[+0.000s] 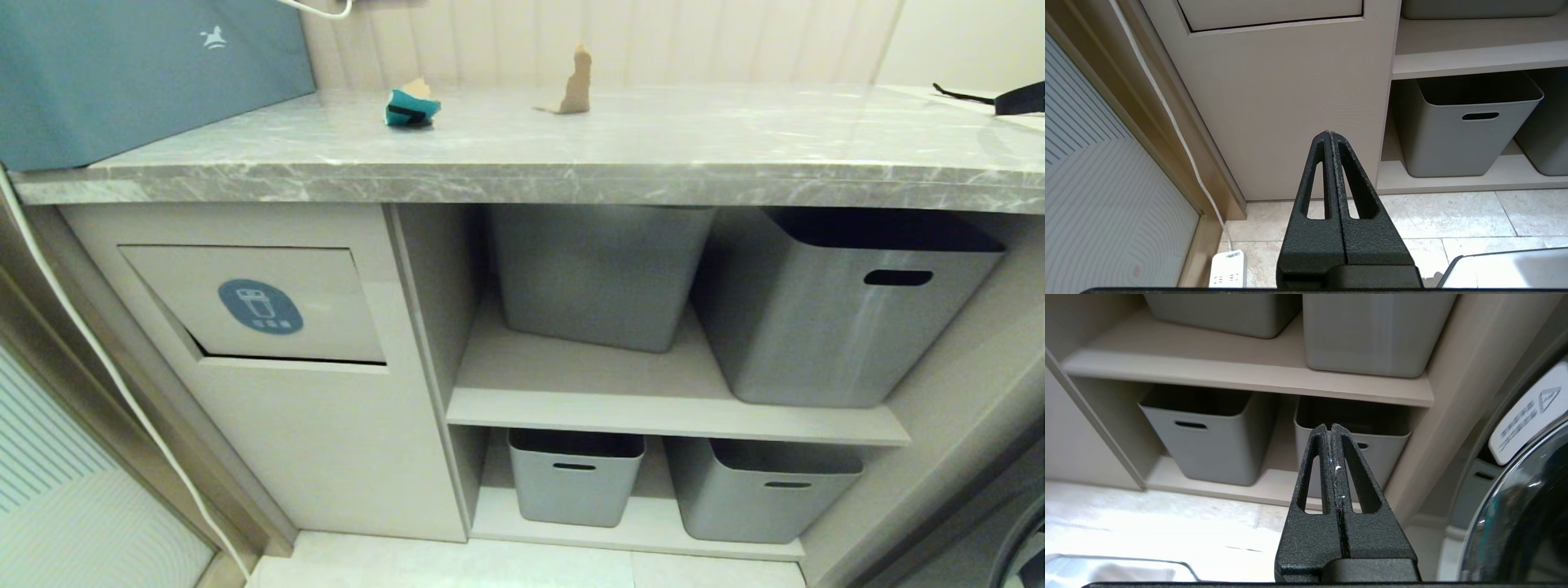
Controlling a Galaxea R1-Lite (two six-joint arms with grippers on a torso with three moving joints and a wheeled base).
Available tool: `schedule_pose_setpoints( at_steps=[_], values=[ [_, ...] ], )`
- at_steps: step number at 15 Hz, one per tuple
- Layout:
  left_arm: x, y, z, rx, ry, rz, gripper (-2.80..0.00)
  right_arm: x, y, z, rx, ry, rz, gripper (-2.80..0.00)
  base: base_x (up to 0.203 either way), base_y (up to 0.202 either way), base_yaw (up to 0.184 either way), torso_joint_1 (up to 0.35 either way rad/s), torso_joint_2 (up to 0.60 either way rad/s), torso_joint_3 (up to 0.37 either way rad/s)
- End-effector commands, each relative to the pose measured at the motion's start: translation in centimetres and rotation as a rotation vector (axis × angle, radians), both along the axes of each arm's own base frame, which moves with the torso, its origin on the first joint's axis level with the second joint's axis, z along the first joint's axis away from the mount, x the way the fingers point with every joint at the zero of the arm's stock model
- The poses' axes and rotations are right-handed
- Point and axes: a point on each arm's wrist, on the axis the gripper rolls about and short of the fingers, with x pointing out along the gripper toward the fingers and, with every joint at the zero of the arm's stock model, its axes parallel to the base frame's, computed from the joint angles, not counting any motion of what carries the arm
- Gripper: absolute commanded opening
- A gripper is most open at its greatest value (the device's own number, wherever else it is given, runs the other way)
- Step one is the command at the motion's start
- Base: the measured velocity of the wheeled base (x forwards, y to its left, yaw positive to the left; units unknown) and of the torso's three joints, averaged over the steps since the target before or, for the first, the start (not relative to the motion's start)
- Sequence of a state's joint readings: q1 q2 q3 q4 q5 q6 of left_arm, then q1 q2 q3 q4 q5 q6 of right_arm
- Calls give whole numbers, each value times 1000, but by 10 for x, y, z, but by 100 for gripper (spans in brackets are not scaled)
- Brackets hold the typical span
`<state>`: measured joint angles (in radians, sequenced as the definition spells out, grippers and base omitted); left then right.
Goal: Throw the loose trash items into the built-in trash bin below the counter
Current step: Pick up the garbage
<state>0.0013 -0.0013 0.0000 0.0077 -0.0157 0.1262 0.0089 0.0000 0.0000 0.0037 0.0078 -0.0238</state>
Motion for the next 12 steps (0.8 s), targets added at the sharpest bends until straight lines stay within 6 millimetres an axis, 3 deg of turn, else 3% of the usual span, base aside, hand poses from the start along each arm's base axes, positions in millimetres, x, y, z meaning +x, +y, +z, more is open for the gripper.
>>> schedule_pose_setpoints(
  at_steps=[1,12],
  values=[
    [0,0,0,-22,-1,3,-280,0,0,0,19,-3,-1,-280,0,0,0,0,0,0],
    [0,0,0,-69,-3,12,-280,0,0,0,19,-3,-1,-280,0,0,0,0,0,0]
  ],
)
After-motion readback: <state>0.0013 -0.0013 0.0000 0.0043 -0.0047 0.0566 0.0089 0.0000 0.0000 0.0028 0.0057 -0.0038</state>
